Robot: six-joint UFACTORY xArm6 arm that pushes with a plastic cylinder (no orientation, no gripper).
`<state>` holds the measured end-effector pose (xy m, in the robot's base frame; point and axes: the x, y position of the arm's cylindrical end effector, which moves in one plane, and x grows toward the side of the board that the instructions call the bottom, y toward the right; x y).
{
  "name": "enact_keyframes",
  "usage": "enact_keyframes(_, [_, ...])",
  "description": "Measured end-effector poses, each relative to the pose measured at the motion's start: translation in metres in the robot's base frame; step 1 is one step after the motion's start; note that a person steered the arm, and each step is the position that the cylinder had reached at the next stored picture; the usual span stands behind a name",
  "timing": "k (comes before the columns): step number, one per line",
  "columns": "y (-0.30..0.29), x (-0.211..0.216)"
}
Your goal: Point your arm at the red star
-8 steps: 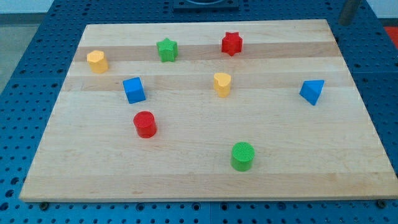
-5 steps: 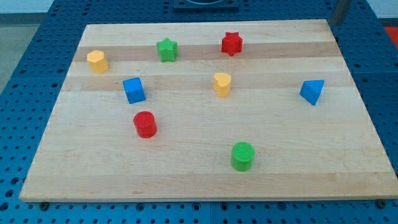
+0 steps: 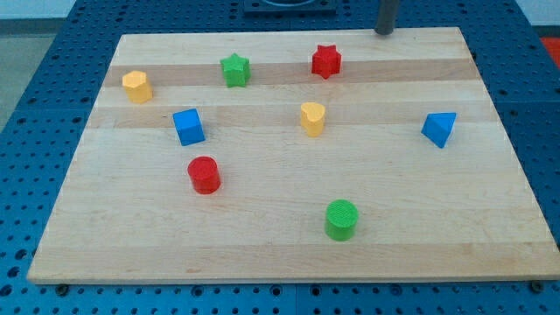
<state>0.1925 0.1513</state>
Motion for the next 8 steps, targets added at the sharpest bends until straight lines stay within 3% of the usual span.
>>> enact_keyframes(1, [-0.096, 0.0])
enact_keyframes(2, [-0.139, 0.001])
enact_keyframes(3, [-0.139, 0.009])
enact_keyframes(5, [-0.139, 0.063])
enact_keyframes(8, [-0.142, 0.076])
